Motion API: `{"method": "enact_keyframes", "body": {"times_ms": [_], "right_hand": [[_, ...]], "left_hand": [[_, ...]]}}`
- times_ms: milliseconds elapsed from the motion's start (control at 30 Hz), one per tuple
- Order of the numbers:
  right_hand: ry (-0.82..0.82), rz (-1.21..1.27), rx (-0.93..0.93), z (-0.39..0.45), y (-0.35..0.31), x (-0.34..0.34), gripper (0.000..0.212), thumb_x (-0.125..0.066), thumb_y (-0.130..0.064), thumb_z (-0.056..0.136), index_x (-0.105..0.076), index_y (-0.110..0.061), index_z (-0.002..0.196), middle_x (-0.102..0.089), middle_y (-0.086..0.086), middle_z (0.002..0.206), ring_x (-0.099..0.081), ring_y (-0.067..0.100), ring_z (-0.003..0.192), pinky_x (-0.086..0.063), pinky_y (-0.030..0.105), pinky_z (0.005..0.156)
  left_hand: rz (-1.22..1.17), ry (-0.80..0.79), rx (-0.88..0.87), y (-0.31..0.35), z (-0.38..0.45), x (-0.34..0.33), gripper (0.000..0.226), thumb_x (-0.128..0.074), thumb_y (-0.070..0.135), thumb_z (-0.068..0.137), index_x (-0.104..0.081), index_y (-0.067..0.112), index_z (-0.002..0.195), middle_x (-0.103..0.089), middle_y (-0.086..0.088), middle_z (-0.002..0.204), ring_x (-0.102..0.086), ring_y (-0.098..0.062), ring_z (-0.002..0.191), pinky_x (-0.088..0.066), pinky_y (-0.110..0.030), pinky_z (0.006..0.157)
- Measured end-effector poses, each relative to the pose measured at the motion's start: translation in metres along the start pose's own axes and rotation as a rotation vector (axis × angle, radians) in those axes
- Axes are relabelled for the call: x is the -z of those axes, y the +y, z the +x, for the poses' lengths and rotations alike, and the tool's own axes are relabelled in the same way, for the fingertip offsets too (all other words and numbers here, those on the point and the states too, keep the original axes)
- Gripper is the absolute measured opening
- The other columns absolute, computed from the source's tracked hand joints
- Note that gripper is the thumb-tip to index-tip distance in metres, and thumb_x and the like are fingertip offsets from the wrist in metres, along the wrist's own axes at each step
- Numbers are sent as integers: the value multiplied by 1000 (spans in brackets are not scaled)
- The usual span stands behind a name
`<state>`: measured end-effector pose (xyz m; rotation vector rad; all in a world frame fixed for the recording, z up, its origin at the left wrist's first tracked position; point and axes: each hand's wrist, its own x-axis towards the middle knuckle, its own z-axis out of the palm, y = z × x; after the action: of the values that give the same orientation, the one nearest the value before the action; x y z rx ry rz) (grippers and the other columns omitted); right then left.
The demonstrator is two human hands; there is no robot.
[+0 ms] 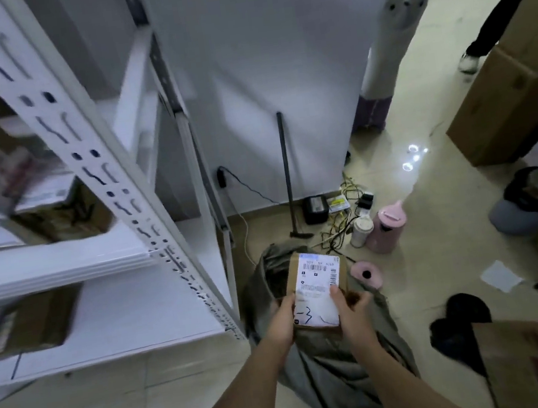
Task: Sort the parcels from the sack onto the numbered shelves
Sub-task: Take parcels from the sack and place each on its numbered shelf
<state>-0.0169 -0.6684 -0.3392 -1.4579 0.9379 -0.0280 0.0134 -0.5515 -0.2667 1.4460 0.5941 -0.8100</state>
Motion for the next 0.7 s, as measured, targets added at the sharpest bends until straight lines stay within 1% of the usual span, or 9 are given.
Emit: {"method": "enact_keyframes", "body": {"times_ms": [67, 133, 233, 300, 400, 500, 600, 633, 700], "right_hand": [[-1, -36, 19, -16, -7, 7, 39, -62, -39, 91, -40, -11, 106, -64, 4, 99, -62, 20, 88, -50, 41, 88], [-19, -71, 48, -37, -13, 15, 37, -59, -40, 93, -35, -15, 107, -58, 1, 97, -57, 21, 89, -45, 36, 86], [-38, -87, 91, -69, -16, 22, 34, -57, -40, 94, -33, -18, 106, -57, 3, 100, -55, 22, 92, -42, 35, 85], [-66, -82, 107, -89, -16, 24, 34, -57, -40, 94, -36, -16, 105, -59, 5, 102, -58, 23, 92, -44, 35, 84], [-99, -79, 107, -119, -15, 22, 37, -57, -38, 94, -40, -10, 112, -60, 7, 104, -60, 24, 93, -45, 33, 81], [-109, -89, 136, -145, -14, 16, 44, -58, -38, 93, -42, -5, 118, -61, 8, 107, -61, 20, 91, -45, 33, 79], [-132, -96, 157, -166, -17, 3, 36, -56, -34, 96, -41, -7, 114, -60, 5, 101, -57, 10, 79, -43, 29, 70], [-138, -90, 169, -172, -18, -3, 34, -56, -33, 96, -41, -8, 113, -60, 4, 100, -58, 11, 79, -43, 28, 68], [-157, -104, 191, -186, -19, -18, 32, -55, -34, 97, -41, -10, 111, -60, 3, 98, -59, 12, 80, -44, 26, 64]], "left_hand": [[-4, -8, -17, -5, -15, 2, 30, -41, 25, 101, -46, 8, 126, -58, -16, 124, -57, -25, 105, -43, -24, 69], [11, -2, -29, -13, -33, 6, 40, -42, 29, 100, -42, 8, 133, -56, -17, 130, -56, -18, 91, -42, -22, 61], [-8, 8, -51, -28, -57, 16, 51, -42, 41, 97, -45, 10, 136, -60, -11, 125, -57, -16, 88, -41, -23, 58], [-8, 28, -44, -37, -76, 24, 49, -42, 44, 96, -47, 12, 133, -62, -9, 120, -58, -15, 87, -43, -24, 62], [34, 43, -56, -44, -109, 40, 48, -40, 46, 96, -45, 17, 134, -60, -8, 121, -57, -18, 98, -45, -27, 78], [54, 57, -105, -47, -139, 62, 38, -38, 40, 100, -54, 12, 119, -62, -7, 113, -57, -11, 82, -44, -20, 62], [44, 55, -150, -45, -164, 79, 25, -35, 35, 103, -53, 17, 106, -62, -1, 93, -55, -9, 74, -44, -15, 51], [38, 64, -162, -45, -168, 85, 24, -34, 35, 103, -51, 18, 105, -61, 1, 89, -55, -8, 74, -45, -16, 50], [33, 92, -176, -46, -171, 104, 26, -33, 38, 103, -52, 20, 101, -60, 5, 85, -54, -8, 75, -42, -19, 57]]}}
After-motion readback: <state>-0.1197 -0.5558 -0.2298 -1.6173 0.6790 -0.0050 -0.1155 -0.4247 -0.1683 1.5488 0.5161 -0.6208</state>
